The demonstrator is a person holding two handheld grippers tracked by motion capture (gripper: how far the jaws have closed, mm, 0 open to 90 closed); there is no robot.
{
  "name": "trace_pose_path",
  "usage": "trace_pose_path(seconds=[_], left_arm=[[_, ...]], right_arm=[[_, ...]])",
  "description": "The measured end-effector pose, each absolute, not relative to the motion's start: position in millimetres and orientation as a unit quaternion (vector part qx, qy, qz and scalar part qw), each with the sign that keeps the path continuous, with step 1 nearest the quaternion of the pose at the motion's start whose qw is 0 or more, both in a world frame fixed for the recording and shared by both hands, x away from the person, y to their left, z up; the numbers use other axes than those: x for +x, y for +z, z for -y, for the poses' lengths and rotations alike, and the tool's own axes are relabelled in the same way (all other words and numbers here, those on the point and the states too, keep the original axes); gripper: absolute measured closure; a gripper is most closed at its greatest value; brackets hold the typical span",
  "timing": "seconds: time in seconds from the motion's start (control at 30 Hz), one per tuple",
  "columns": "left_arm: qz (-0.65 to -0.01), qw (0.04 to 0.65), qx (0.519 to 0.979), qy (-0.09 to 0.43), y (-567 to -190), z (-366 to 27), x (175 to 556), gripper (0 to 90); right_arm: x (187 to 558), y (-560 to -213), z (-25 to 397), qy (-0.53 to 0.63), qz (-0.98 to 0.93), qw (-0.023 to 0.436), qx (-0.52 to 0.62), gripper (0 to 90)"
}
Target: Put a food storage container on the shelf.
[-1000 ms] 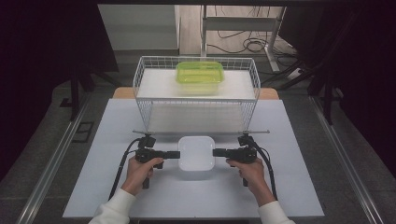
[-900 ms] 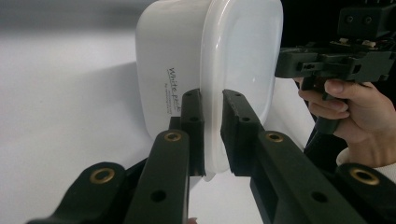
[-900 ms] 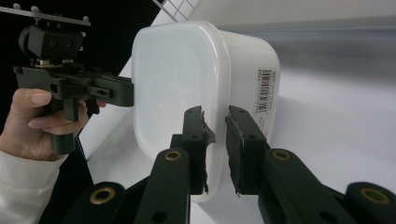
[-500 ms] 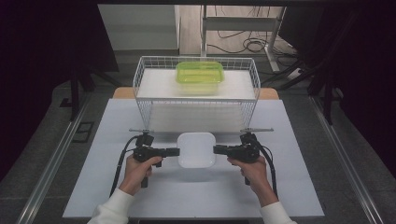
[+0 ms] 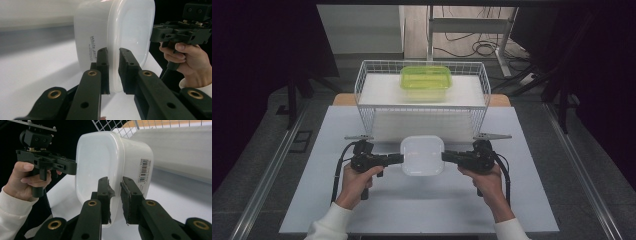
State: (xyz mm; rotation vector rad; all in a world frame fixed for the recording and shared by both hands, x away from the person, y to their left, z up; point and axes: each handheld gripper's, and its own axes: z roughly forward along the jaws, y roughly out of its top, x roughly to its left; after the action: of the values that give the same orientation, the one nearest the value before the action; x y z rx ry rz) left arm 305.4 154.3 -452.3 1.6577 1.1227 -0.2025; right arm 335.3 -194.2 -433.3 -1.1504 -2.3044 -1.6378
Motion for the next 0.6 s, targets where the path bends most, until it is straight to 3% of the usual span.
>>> trace_pose_path(seconds=[0.6], left_arm=[[-0.446,0.559,0.697,-0.061,-428,-155,293,79.8]], right_arm=[[325,-411,197,-0.56,0.751,0.027,-0.348,77.2]])
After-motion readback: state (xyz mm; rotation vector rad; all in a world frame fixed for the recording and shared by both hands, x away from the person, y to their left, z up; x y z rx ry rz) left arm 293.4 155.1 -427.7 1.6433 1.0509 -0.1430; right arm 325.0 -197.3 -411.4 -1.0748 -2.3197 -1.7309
